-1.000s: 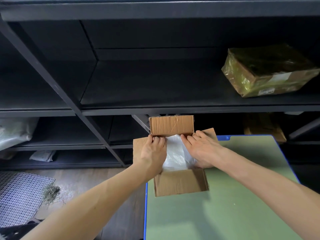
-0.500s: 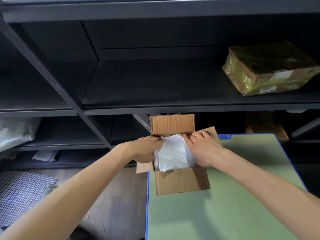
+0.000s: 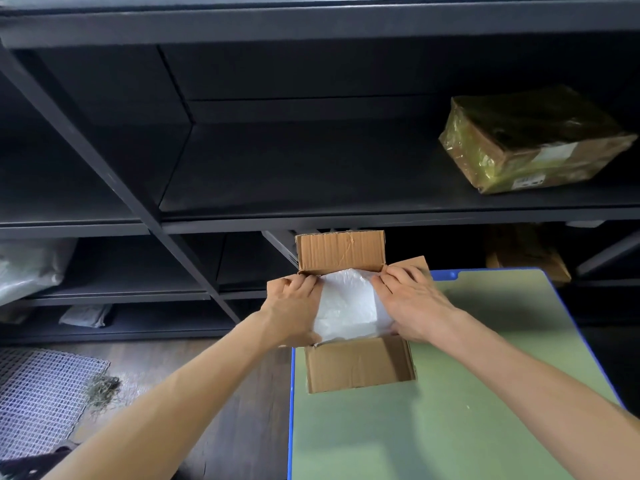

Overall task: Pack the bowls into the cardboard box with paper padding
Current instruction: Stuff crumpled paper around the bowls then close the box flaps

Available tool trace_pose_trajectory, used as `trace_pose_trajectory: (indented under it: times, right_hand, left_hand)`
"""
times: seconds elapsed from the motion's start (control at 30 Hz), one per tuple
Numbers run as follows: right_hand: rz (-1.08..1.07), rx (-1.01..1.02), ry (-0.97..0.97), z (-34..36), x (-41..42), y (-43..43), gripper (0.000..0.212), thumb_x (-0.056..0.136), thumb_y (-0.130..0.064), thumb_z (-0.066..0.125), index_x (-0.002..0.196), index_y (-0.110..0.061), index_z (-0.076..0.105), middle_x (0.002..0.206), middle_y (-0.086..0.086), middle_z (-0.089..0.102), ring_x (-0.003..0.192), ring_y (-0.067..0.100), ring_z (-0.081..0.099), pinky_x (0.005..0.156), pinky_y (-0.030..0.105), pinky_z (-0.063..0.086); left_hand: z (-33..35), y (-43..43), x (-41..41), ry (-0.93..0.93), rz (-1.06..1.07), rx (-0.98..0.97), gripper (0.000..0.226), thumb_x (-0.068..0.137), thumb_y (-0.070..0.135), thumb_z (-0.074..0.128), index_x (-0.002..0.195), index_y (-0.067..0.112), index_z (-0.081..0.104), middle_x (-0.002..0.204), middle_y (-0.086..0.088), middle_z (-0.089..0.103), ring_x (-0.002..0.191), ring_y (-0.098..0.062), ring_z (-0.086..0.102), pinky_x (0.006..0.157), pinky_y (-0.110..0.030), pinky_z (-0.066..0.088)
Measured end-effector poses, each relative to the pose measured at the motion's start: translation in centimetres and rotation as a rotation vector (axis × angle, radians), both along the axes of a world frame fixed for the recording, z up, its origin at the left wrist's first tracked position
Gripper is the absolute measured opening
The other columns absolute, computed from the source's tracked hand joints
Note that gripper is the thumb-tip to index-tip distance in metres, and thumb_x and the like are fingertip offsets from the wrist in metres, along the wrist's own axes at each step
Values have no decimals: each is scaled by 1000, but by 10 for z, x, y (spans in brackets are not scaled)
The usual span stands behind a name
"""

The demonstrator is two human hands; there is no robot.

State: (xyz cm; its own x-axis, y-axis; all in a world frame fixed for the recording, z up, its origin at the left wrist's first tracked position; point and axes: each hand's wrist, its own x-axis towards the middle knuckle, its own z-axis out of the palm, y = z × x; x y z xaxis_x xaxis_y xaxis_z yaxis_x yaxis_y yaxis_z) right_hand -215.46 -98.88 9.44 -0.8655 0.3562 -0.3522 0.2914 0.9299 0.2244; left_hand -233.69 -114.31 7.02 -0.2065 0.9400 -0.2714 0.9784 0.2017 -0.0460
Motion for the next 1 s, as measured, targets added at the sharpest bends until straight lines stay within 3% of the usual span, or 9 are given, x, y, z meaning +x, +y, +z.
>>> trace_pose_trajectory:
  times: [0.1, 0.27, 0.37, 0.43, 0.6, 0.73, 0.87, 1.0]
  right_hand:
    - [-31, -2, -2, 4, 0, -3, 88, 87, -32, 65, 153, -5, 15, 155, 8, 27, 145, 27, 16, 118, 40, 16]
    - [-56, -86, 51, 17, 6, -3, 74, 89, -13, 52, 154, -5, 17, 160, 8, 19, 149, 25, 12, 119, 39, 15]
    - [-39, -110, 182, 13, 7, -5, 64, 98, -25, 44, 155, -8, 19, 161, 5, 21, 149, 22, 14, 119, 39, 14]
    - [-46, -128, 231, 5, 9, -10, 65, 104, -41, 34, 158, -11, 14, 164, 3, 15, 151, 20, 10, 121, 38, 9]
    - [-33, -114, 267, -18, 24, -15, 60, 105, -26, 27, 159, -14, 2, 167, 2, 1, 153, 19, 0, 118, 40, -3]
    - [-45, -127, 307, -16, 25, -16, 64, 102, -23, 39, 158, -12, 10, 166, 3, 9, 152, 20, 7, 115, 37, -7]
    - [-56, -94, 351, -12, 30, -8, 66, 99, -31, 48, 155, -7, 24, 162, 7, 25, 149, 23, 21, 117, 39, 4]
    - [-103, -64, 396, -7, 39, -3, 67, 92, -35, 60, 150, -8, 38, 155, 5, 38, 143, 23, 32, 116, 37, 13]
  left_hand:
    - [11, -2, -6, -119, -26, -51, 101, 79, 57, 66, 156, 18, 12, 156, -1, 23, 146, -23, 18, 119, -46, 19]
    - [7, -17, 3, -68, -112, 91, 62, 92, 39, 45, 149, 22, 28, 156, -7, 21, 144, -28, 22, 112, -45, 27]
    - [7, -19, 11, -81, -89, 111, 64, 99, 50, 27, 153, 15, 25, 160, -7, 18, 147, -28, 19, 116, -47, 21]
    - [6, -20, 18, -103, -47, 63, 69, 102, 51, 30, 156, 12, 13, 164, -6, 8, 151, -25, 8, 119, -50, 15]
    - [-8, -26, 13, -85, -18, 145, 68, 95, 38, 29, 157, 12, 18, 165, -4, 14, 151, -21, 18, 114, -51, 25]
    - [-2, -20, 11, -99, -45, 123, 70, 95, 40, 48, 154, 16, 18, 162, -2, 10, 151, -23, 11, 115, -48, 19]
    - [-1, -29, 7, -98, 10, 192, 63, 101, 51, 34, 155, 22, 22, 164, -5, 12, 152, -26, 8, 117, -52, 20]
    - [-1, -38, 5, -140, 153, 220, 57, 99, 52, 40, 150, 30, 26, 163, -4, 9, 151, -28, 4, 114, -58, 26]
